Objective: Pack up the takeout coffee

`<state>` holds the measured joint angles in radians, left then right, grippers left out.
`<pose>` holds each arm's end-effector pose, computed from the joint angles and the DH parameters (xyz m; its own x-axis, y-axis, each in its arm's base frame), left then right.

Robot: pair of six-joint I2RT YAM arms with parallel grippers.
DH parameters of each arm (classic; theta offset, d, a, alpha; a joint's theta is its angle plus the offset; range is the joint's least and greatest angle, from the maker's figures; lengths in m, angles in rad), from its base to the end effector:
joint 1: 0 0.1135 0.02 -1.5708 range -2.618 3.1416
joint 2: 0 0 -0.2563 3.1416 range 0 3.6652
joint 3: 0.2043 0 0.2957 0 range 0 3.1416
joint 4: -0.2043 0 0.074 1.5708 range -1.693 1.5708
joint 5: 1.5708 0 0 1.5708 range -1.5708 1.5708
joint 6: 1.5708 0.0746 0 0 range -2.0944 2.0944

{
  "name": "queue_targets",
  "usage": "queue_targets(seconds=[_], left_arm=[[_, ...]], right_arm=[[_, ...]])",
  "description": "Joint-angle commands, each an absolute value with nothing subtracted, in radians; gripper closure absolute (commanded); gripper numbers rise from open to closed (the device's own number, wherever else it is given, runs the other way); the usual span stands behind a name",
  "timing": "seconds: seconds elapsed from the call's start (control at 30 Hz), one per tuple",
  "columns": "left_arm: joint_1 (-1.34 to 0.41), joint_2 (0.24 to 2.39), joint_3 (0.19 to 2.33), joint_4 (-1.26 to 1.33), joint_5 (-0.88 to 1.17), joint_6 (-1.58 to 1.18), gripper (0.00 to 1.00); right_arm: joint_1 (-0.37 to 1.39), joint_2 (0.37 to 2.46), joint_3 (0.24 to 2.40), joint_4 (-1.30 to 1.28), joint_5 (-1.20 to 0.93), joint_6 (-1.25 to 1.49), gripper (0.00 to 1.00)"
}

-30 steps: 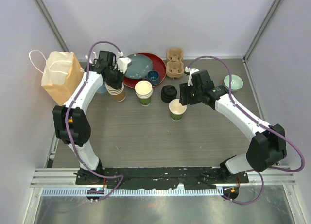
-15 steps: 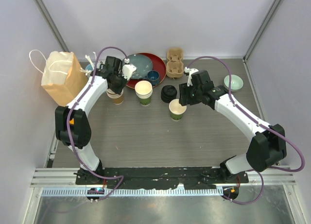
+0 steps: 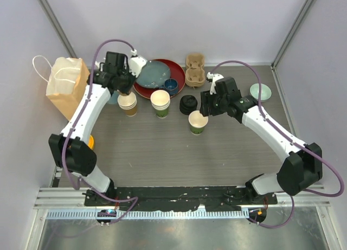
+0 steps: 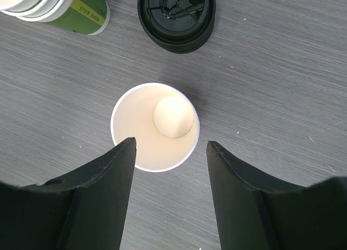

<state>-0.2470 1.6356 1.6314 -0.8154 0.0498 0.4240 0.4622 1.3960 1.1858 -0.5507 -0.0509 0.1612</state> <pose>0.4139 -0.1082 0.3195 -0.5319 0.5579 -0.6370 0.5442 0.8016 0.2476 0.3372 0.1723 0.2617 -0.6860 -0.1627 -0.7092 -0.3730 0.9155 0.1509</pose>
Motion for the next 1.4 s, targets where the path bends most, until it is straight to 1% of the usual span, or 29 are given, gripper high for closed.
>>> queue_targets(seconds=[0.0,0.1,0.2,0.23,0.3,0.4,0.43,0.6,0.77,0.93,1.13,1.37], left_arm=[[-0.253,1.533,1.759,-0.943,0.092,0.426,1.00],[-0.282,1.471,1.804,-1.061,0.178,0.417,1.00],[-0.357,1.404,1.786,-1.132,0.241,0.429,1.00],[-0.409,1.384,1.742,-1.149,0.241,0.428,1.00],[-0.455,1.341,1.682,-1.146,0.239,0.419,1.00],[-0.558,1.305,1.544,-1.108,0.177,0.410,1.00],[-0.575,1.299,1.478,-1.074,0.158,0.403,1.00],[-0.682,1.267,1.333,-0.950,0.094,0.405,1.00],[-0.699,1.281,1.180,-0.772,0.078,0.422,1.00],[-0.712,1.311,1.098,-0.626,0.066,0.433,1.00],[-0.712,1.365,1.088,-0.600,0.144,0.451,1.00],[-0.713,1.439,1.097,-0.652,0.196,0.472,1.00]], right_arm=[[0.469,1.347,1.241,-0.535,-0.052,0.160,0.40],[0.466,1.342,1.249,-0.540,-0.035,0.158,0.40],[0.462,1.348,1.255,-0.548,-0.025,0.160,0.39],[0.462,1.353,1.255,-0.549,-0.023,0.160,0.39],[0.457,1.364,1.259,-0.549,-0.021,0.166,0.39],[0.456,1.373,1.266,-0.549,-0.020,0.173,0.39],[0.456,1.376,1.269,-0.549,-0.015,0.176,0.39],[0.453,1.379,1.279,-0.548,-0.023,0.170,0.39],[0.453,1.370,1.264,-0.537,-0.017,0.161,0.40],[0.453,1.365,1.258,-0.538,-0.017,0.156,0.40],[0.454,1.362,1.264,-0.538,-0.025,0.144,0.40],[0.453,1.384,1.285,-0.561,-0.035,0.095,0.40]])
